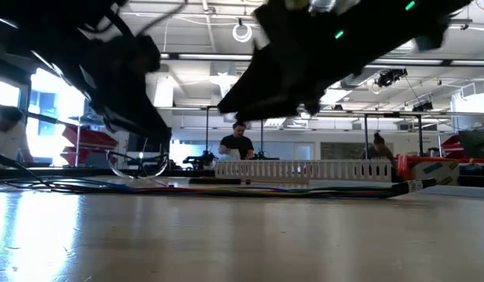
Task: Ziptie cables
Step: Wrap the cable wires with a black ziptie
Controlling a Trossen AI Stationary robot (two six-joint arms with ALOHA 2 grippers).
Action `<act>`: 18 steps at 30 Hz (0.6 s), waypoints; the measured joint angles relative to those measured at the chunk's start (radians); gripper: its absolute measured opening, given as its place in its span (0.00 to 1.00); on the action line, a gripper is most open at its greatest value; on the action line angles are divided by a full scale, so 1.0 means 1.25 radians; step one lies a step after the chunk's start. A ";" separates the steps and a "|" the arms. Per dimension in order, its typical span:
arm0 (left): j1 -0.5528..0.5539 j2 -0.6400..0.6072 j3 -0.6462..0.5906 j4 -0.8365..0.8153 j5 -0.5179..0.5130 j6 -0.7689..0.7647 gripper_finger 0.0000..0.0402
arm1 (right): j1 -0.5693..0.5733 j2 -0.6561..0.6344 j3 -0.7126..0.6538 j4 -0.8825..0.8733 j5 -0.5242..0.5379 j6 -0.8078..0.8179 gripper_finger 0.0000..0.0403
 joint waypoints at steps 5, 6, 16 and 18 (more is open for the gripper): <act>-0.150 -0.021 0.000 0.003 -0.167 -0.063 0.18 | -0.080 0.097 0.028 0.094 -0.122 0.016 0.52; -0.174 -0.021 0.000 0.002 -0.195 -0.078 0.18 | -0.088 0.115 0.047 0.089 -0.135 0.018 0.52; -0.353 -0.021 0.000 0.005 -0.461 -0.171 0.18 | -0.124 0.228 0.295 -0.196 -0.134 0.036 0.50; -0.364 -0.021 0.000 0.004 -0.476 -0.177 0.18 | -0.130 0.243 0.328 -0.221 -0.133 0.036 0.48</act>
